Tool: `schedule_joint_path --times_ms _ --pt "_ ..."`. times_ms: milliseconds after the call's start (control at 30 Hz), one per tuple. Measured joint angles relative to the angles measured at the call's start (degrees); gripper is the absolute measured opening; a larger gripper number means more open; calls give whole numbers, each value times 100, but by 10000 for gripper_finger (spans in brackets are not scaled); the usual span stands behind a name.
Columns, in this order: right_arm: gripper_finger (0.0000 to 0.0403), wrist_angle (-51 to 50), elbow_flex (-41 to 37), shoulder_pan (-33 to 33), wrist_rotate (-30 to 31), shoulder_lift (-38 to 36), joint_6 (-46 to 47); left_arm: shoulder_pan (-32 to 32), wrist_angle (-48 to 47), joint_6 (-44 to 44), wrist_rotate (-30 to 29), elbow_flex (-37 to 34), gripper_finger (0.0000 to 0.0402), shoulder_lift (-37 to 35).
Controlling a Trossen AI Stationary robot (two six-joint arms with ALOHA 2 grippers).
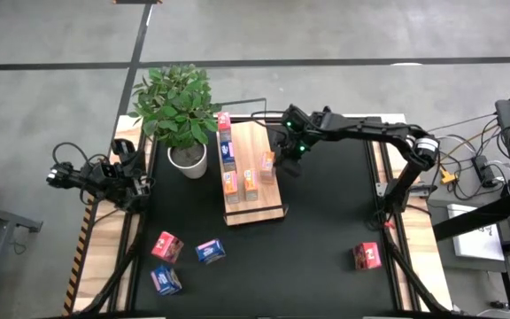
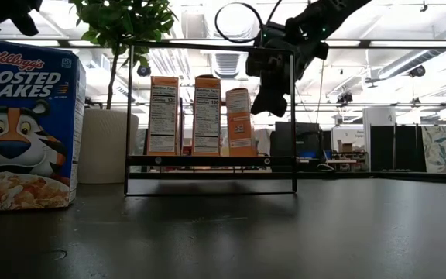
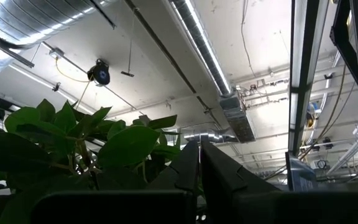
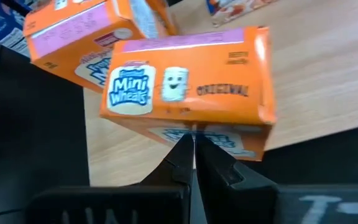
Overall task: Stack cereal on shelf
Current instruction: Put the orange cereal box on the shelf aligned with the other orange cereal boxes
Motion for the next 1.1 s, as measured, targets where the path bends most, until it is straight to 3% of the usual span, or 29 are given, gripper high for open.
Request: schedule_joint_path --times_ms 100,333,500,567,800,967,1100 --pt "9 -2 0 -10 105 0 -13 2 0 0 2 0 0 0" --pt "9 -240 0 -202 1285 -24 -480 1 -1 0 0 0 0 0" --pt "9 332 0 -516 1325 -28 -885 1 -2 0 0 0 0 0" --pt "9 660 0 -632 1068 -28 -1053 1 -1 0 0 0 0 0" --pt "9 1568 0 -786 -712 238 -1167 2 -4 0 -1 0 0 0" --pt "9 1632 7 -774 -1358 460 -1141 0 -2 2 -13 0 0 0" --pt "9 1671 7 -705 -1414 538 -1062 1 -2 2 -15 0 0 0"
